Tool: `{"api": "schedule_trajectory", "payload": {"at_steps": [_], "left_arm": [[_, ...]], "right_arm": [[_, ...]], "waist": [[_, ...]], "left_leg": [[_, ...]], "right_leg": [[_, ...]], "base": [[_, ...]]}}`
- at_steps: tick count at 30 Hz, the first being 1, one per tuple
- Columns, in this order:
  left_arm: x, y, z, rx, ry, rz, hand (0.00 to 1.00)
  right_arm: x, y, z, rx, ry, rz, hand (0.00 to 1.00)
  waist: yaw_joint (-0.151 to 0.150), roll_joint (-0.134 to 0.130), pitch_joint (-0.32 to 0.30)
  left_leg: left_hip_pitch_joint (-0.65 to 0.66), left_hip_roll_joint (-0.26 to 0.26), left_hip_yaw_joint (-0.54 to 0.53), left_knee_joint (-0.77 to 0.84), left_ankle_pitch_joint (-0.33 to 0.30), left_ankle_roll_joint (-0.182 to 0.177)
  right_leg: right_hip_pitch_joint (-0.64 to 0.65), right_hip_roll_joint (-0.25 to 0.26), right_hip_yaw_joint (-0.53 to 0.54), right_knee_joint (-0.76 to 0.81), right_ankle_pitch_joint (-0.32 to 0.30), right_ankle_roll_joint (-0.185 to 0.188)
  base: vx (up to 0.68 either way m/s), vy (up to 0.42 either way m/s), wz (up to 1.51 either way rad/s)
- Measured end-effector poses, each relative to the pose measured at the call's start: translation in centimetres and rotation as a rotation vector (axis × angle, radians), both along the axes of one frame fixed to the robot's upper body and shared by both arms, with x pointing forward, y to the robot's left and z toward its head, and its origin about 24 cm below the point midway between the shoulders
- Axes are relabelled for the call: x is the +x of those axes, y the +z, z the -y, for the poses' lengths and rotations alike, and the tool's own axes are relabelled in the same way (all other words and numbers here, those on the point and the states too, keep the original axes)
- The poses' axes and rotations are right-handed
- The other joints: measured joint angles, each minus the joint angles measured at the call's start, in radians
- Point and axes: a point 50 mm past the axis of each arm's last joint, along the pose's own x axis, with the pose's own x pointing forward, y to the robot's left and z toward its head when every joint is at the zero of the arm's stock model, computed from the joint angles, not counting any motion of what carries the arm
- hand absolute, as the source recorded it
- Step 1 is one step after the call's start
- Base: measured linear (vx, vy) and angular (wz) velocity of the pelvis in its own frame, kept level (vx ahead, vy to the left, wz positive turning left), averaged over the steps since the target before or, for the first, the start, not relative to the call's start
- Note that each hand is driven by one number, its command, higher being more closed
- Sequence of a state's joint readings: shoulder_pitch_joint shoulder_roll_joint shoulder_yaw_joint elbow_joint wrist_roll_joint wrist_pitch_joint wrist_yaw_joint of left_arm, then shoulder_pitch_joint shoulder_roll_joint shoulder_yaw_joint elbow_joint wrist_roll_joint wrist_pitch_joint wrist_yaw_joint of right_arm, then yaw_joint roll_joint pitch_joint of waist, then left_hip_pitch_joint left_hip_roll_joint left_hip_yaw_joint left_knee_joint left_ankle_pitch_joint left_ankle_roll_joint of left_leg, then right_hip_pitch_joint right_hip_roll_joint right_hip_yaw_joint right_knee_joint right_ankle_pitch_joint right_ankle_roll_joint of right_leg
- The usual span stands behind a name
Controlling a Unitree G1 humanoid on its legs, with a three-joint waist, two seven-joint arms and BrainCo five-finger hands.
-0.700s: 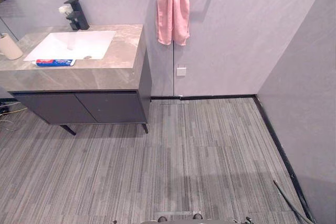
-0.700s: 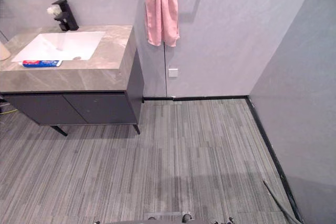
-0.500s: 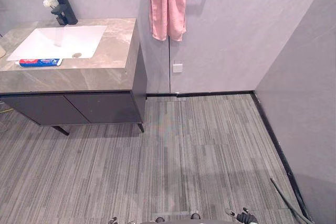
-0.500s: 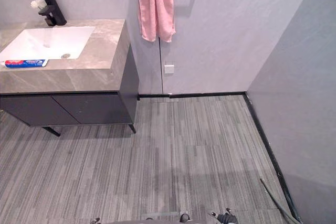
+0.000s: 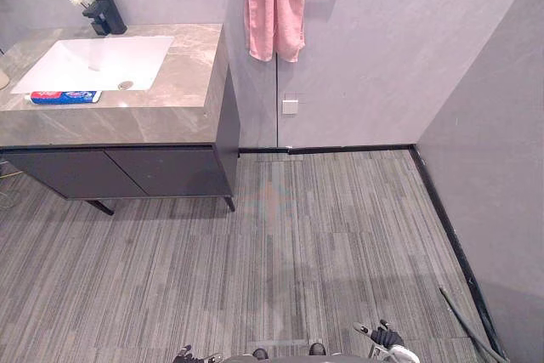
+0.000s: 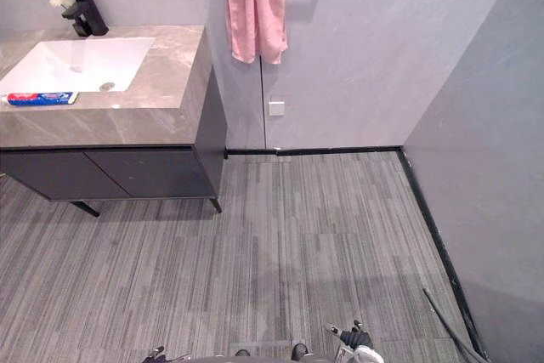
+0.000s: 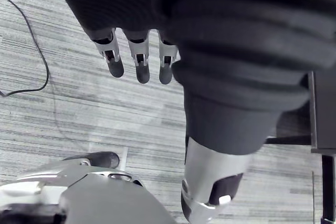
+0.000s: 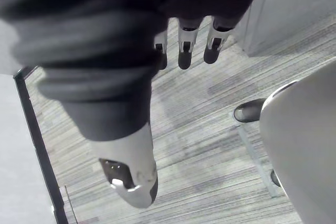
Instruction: Organize washtable
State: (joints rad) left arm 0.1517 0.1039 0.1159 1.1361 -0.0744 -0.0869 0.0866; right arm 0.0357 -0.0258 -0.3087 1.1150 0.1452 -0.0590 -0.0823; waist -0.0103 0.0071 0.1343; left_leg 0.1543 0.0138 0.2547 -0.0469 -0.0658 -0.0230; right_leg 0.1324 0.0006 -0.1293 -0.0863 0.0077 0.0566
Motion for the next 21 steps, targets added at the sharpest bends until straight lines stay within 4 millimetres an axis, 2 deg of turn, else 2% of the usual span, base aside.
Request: {"api": "schedule_trajectory", "payload": {"at_steps": [6, 10, 12, 14, 16, 18, 19, 20, 21], "left_arm": [[0.1, 0.0, -0.1, 0.002, -0.002, 0.008, 0.0], [0.2, 0.1, -0.1, 0.003, -0.007, 0.012, 0.0], [0.4, 0.1, -0.1, 0.004, -0.013, 0.015, 0.0], [0.9, 0.2, -0.2, 0.009, -0.038, 0.022, 0.0], [1.0, 0.2, -0.2, 0.011, -0.045, 0.024, 0.0], [1.1, 0.2, -0.3, 0.013, -0.045, 0.026, 0.0], [1.2, 0.3, -0.5, 0.017, -0.045, 0.026, 0.0], [1.3, 0.3, -0.8, 0.025, -0.046, 0.028, 0.0], [1.5, 0.4, -0.9, 0.029, -0.048, 0.032, 0.0]], "right_arm": [[0.0, 0.0, 0.0, 0.0, 0.0, 0.001, 0.0], [0.1, 0.0, 0.0, 0.0, -0.002, 0.002, 0.0], [0.3, 0.1, 0.1, -0.001, -0.01, 0.008, 0.0], [0.6, 0.2, 0.3, -0.005, -0.013, 0.023, 0.0], [0.9, 0.4, 0.3, -0.008, -0.013, 0.036, 0.0], [1.5, 0.6, 0.3, -0.011, -0.012, 0.059, 0.0], [1.6, 0.6, 0.2, -0.009, -0.013, 0.064, 0.0], [1.9, 0.7, 0.1, -0.006, -0.003, 0.071, 0.0], [2.0, 0.7, 0.0, -0.004, 0.0, 0.073, 0.0]], "waist": [[0.006, -0.003, 0.004], [0.008, -0.003, 0.004], [0.007, -0.003, 0.009], [0.009, -0.008, 0.024], [0.013, -0.01, 0.028], [0.007, -0.013, 0.046], [-0.003, -0.008, 0.058], [-0.002, -0.024, 0.06], [-0.002, -0.029, 0.061]], "left_leg": [[-0.003, 0.001, 0.037, -0.017, 0.0, 0.001], [-0.015, 0.004, 0.058, -0.017, -0.007, 0.011], [-0.03, 0.008, 0.067, -0.004, -0.018, 0.021], [-0.035, 0.014, 0.085, 0.036, -0.043, 0.024], [-0.027, 0.019, 0.109, 0.065, -0.064, 0.027], [0.008, 0.016, 0.118, 0.066, -0.077, 0.031], [0.028, 0.012, 0.115, 0.061, -0.095, 0.039], [0.044, 0.007, 0.117, 0.062, -0.105, 0.035], [0.051, 0.007, 0.117, 0.062, -0.111, 0.031]], "right_leg": [[-0.019, 0.006, 0.03, -0.012, 0.009, -0.013], [-0.046, 0.009, 0.051, 0.002, 0.004, -0.009], [-0.091, 0.008, 0.055, 0.073, -0.032, -0.01], [-0.166, -0.004, 0.044, 0.256, -0.105, 0.011], [-0.24, -0.023, 0.002, 0.431, -0.136, 0.026], [-0.291, -0.062, -0.075, 0.592, -0.147, 0.03], [-0.33, -0.1, -0.14, 0.681, -0.189, 0.02], [-0.353, -0.136, -0.175, 0.708, -0.218, 0.016], [-0.365, -0.147, -0.187, 0.707, -0.221, 0.015]], "base": [[-0.05, -0.039, -0.17], [-0.01, -0.032, -0.2], [0.04, -0.01, -0.12], [0.08, 0.023, -0.18], [0.05, 0.035, -0.26], [0.06, 0.037, -0.14], [0.11, 0.045, -0.05], [0.1, 0.036, -0.05], [0.16, 0.007, -0.08]]}}
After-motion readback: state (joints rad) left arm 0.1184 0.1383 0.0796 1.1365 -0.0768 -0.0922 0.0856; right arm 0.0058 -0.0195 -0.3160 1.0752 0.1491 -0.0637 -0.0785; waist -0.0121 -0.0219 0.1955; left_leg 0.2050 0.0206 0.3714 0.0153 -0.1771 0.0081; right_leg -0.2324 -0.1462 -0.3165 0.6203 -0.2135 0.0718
